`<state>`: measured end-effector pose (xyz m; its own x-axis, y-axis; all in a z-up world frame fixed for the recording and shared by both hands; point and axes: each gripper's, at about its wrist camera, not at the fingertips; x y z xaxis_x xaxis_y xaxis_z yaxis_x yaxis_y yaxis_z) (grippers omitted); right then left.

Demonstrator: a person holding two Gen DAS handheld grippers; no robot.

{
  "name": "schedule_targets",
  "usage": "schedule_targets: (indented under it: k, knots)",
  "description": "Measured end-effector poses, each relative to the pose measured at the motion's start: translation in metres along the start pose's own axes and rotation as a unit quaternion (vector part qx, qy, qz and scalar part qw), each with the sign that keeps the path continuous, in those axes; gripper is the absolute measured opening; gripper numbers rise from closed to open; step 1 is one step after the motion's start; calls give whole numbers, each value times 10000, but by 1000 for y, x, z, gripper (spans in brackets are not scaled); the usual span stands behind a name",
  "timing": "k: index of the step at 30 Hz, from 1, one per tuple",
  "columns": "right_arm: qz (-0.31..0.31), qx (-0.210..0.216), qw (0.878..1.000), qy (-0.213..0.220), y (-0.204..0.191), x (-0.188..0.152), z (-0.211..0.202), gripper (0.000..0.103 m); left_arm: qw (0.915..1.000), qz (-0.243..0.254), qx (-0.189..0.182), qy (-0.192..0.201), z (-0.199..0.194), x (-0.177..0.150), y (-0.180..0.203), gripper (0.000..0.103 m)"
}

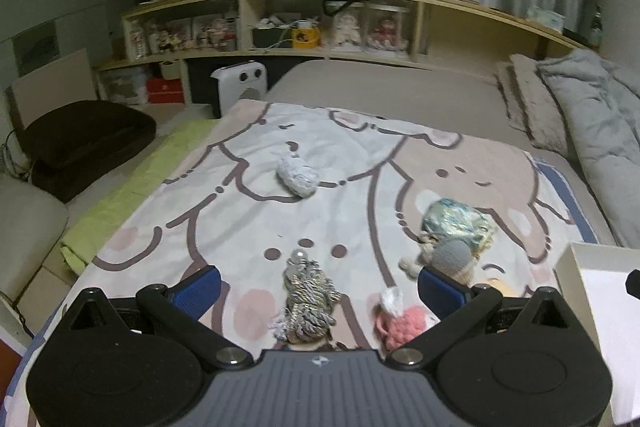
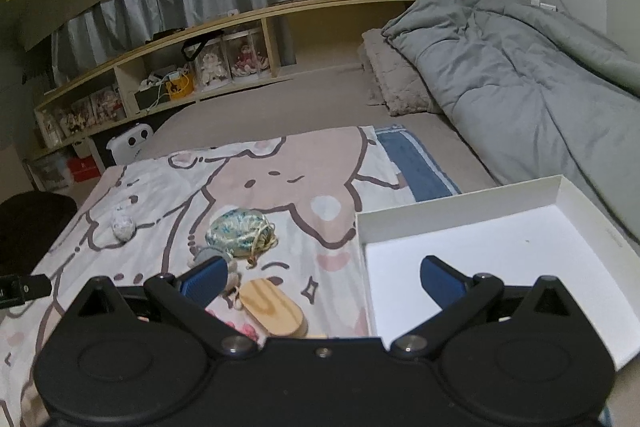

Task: Organize objects
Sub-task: 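Grasp the dark crochet piece with left tool while right tool grasps the yellow tissue pack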

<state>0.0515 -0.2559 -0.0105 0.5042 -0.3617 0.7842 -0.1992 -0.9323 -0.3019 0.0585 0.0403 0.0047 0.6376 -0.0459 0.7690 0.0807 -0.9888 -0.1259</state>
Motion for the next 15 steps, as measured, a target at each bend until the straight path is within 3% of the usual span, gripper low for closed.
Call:
schedule_targets:
  k: [7, 15]
  knots:
    - [-52, 145, 9997, -166, -7, -6, 26, 103, 9998, -29, 198, 44, 9, -6, -1, 103]
    - [228, 294, 9916, -1241, 1, -20, 55, 101, 9968, -27, -207, -772, 32, -18, 3, 103]
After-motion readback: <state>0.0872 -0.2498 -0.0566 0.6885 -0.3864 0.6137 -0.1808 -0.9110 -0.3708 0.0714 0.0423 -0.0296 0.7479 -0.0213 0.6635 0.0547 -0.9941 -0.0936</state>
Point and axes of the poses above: each gripper's, at about its wrist camera, not at the fingertips, and z roughly the way its jaws point, y to its right, x to its top, and after that the axes turned 10 degrees about z, right-handed
